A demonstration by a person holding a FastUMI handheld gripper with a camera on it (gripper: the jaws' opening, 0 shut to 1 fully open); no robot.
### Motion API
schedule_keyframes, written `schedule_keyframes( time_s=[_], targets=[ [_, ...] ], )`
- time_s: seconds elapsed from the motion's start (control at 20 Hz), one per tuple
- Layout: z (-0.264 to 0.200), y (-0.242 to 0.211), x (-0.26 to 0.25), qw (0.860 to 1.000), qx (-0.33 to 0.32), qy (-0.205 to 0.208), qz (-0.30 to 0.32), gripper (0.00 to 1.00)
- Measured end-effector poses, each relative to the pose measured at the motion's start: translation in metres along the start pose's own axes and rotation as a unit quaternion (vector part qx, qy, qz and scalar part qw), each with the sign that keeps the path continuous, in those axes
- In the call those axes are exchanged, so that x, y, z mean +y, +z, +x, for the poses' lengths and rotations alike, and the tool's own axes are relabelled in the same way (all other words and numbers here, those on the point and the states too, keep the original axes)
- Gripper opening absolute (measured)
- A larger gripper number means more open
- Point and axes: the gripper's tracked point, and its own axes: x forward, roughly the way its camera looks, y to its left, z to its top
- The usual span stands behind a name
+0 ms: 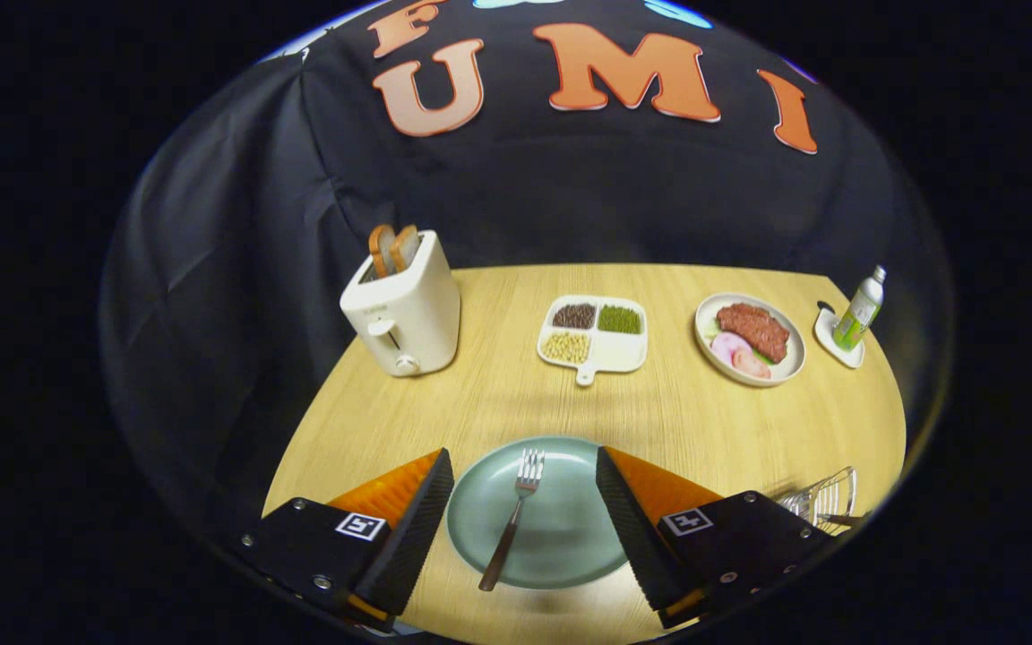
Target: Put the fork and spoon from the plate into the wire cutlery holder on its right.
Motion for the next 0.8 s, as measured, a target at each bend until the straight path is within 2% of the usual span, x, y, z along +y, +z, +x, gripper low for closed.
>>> schedule_keyframes(
  time_s=[0.35,0.5,0.8],
  targets=[
    [0.037,-0.067,0.003,0.991,0.131,-0.016,-0.002,0.94],
    [0.05,-0.082,0.003,0.986,0.167,-0.025,-0.005,0.93],
    [0.063,-0.113,0.001,0.969,0.246,-0.037,-0.017,0.71]
  ],
)
